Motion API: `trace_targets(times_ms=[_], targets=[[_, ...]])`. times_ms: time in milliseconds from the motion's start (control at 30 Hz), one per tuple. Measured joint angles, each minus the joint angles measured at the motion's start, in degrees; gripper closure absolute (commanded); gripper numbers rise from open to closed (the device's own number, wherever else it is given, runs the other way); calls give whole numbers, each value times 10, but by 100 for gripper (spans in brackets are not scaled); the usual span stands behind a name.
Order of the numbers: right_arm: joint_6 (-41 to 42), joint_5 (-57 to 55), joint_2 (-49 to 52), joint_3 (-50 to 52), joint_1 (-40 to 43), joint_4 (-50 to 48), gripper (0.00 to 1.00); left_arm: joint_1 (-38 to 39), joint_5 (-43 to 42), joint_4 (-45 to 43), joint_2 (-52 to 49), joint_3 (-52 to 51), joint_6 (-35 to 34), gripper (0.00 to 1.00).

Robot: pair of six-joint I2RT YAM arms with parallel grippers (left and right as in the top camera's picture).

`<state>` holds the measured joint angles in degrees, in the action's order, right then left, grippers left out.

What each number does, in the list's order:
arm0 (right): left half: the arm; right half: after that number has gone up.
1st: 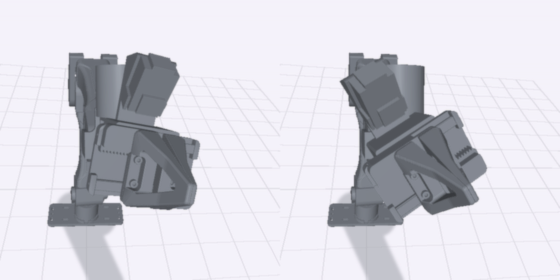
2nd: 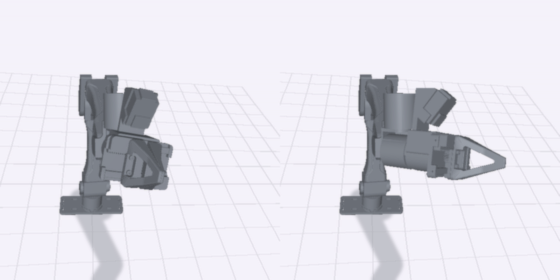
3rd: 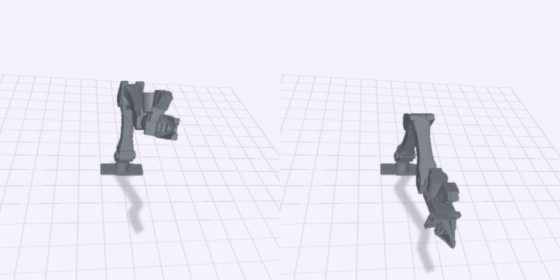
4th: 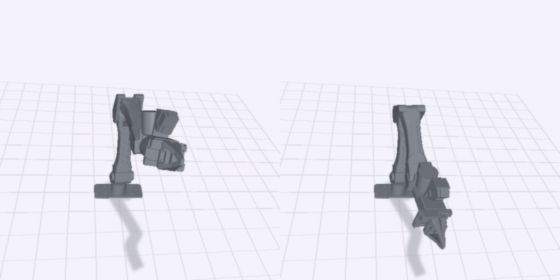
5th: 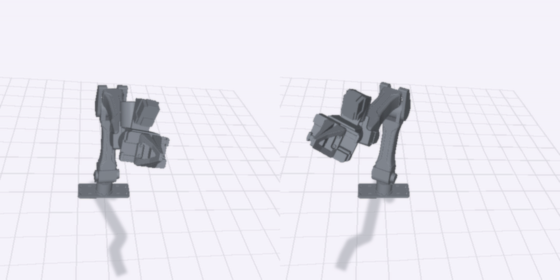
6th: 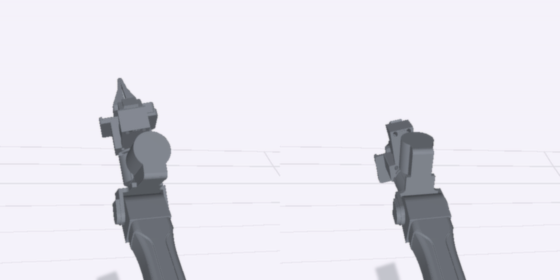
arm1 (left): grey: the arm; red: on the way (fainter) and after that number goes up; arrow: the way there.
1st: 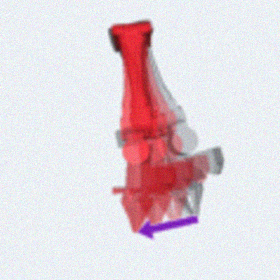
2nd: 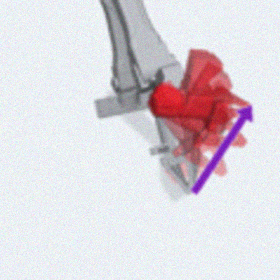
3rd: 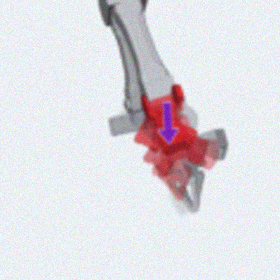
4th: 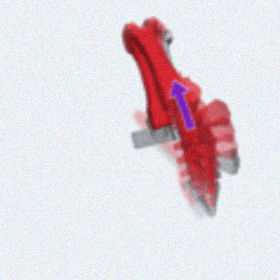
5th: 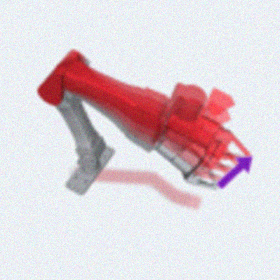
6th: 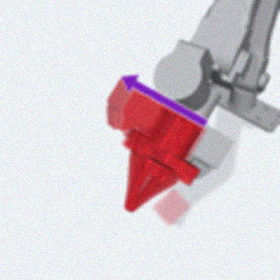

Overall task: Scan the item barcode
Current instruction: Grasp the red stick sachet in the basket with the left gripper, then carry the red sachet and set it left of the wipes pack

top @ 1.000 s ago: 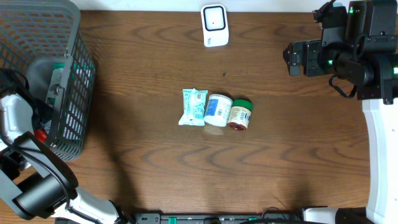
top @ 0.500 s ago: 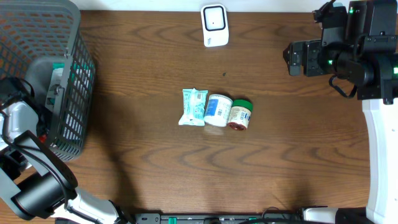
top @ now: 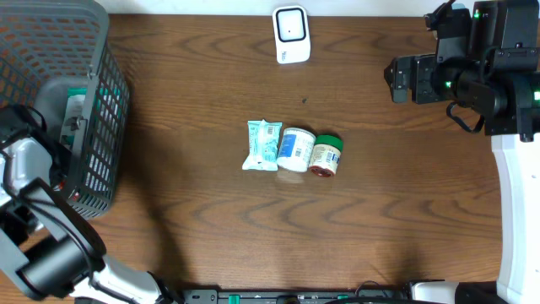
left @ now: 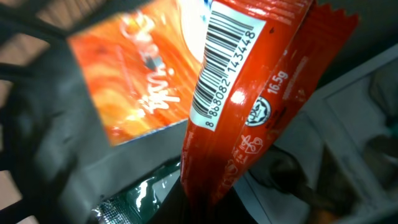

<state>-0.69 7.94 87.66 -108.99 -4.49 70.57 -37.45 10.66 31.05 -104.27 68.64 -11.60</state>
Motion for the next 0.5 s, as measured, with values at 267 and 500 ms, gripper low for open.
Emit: trace_targets(times_ms=[267,500], targets=[[0,0,0,0,0,0,1,8,0,-43,196,47,0,93],[0,0,0,0,0,0,1,75,-9,-59,371,60,0,93]])
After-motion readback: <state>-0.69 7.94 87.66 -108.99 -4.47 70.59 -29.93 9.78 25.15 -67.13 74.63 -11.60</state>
